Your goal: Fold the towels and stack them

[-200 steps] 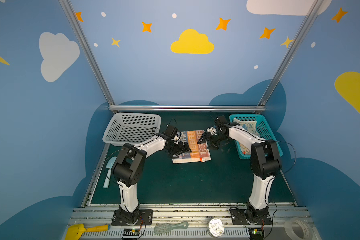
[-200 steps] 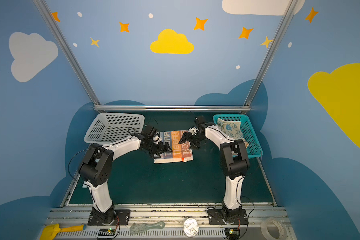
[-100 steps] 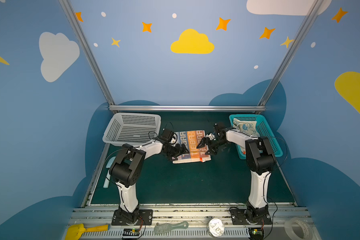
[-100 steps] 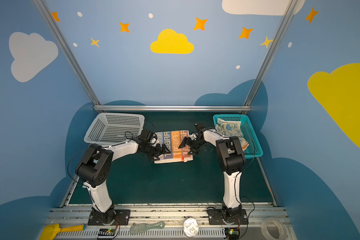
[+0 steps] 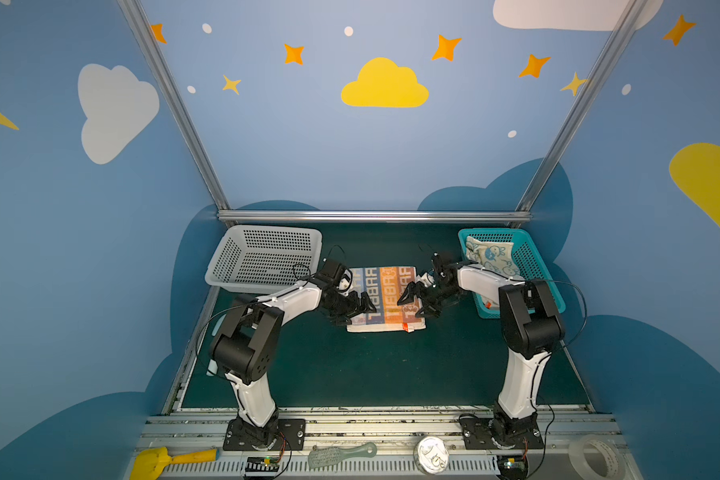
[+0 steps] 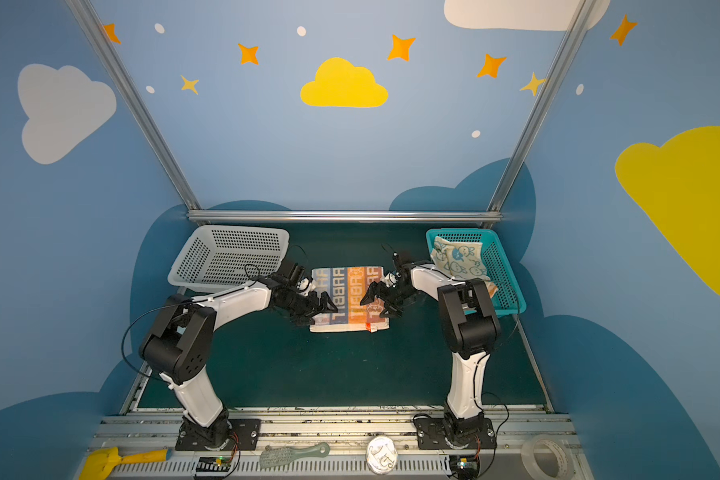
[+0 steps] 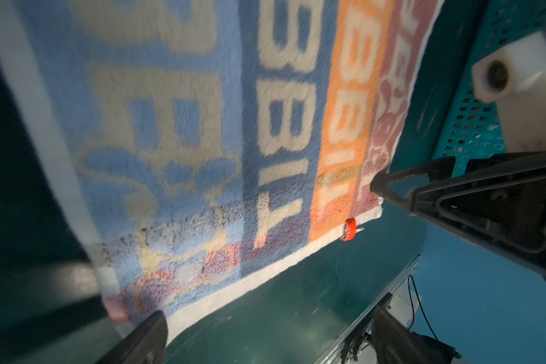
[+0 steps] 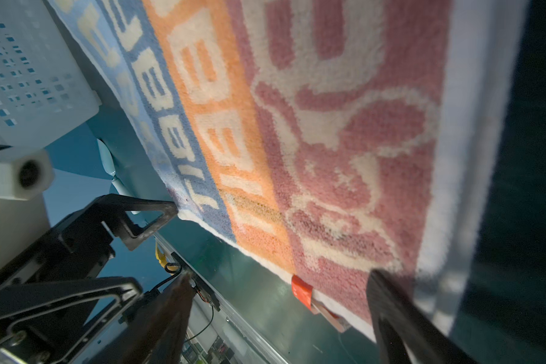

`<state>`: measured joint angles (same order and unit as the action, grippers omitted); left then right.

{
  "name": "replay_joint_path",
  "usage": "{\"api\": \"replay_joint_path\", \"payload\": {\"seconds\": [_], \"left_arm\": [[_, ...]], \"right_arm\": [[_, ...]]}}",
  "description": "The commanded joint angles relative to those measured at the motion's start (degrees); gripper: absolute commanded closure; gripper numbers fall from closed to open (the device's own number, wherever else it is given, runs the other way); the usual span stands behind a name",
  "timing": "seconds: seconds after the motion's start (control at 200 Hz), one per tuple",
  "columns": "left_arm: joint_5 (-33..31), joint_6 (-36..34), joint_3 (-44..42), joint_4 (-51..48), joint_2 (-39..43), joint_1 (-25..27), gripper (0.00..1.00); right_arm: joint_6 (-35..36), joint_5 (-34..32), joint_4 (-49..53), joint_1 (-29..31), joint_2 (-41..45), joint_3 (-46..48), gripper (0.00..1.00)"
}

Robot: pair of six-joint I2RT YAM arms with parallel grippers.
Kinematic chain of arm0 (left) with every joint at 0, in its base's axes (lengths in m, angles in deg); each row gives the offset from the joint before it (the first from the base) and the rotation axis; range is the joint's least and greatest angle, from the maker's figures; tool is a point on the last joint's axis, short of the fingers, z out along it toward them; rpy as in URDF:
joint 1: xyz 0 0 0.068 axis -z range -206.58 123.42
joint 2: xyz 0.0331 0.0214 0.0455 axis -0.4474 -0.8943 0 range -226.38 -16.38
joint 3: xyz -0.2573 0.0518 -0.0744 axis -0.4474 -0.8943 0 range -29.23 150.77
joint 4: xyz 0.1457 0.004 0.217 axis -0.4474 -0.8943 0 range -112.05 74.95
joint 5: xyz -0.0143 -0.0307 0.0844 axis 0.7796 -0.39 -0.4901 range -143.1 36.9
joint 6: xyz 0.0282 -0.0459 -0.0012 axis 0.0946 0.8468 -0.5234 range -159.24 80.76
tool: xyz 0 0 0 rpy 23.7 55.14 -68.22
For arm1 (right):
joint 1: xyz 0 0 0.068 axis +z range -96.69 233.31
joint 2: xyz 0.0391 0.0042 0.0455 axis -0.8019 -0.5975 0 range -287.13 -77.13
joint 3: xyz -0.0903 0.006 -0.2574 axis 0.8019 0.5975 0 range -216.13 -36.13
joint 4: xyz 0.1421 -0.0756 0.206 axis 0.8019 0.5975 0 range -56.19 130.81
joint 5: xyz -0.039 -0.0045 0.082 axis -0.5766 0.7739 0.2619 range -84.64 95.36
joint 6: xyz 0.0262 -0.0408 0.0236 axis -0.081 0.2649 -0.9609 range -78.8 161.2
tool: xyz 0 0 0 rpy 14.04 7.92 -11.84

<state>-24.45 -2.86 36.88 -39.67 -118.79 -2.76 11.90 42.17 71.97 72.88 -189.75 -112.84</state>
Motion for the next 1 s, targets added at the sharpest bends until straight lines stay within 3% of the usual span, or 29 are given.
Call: {"api": "replay_joint_path", "payload": {"seconds": [0.0, 0.205, 0.486, 0.851, 0.991], "left_arm": [[-0.2, -3.4, 9.0, -4.9, 1.9, -1.5, 0.00], [2.2, -2.0, 25.4, -7.6, -9.8, -4.4, 0.00], [1.3, -2.3, 43.9, -12.7, -25.5, -6.0, 0.00], [0.0, -3.1, 50.4, -13.1, -35.4, -8.0, 0.00], [-0.5, -3.3, 47.8, -12.4, -36.3, -8.6, 0.00]], "right_arm": [[1.3, -0.9, 6.0, -0.4, 3.4, -9.3, 0.14], [1.8, -1.1, 13.6, -0.9, -8.0, -30.3, 0.13], [-0.4, 3.8, 17.4, -1.8, -26.9, -54.3, 0.13], [-0.6, 7.1, 10.9, -3.4, -35.7, -57.6, 0.13], [-0.7, 7.7, 10.5, -4.7, -37.7, -57.6, 0.13]]}}
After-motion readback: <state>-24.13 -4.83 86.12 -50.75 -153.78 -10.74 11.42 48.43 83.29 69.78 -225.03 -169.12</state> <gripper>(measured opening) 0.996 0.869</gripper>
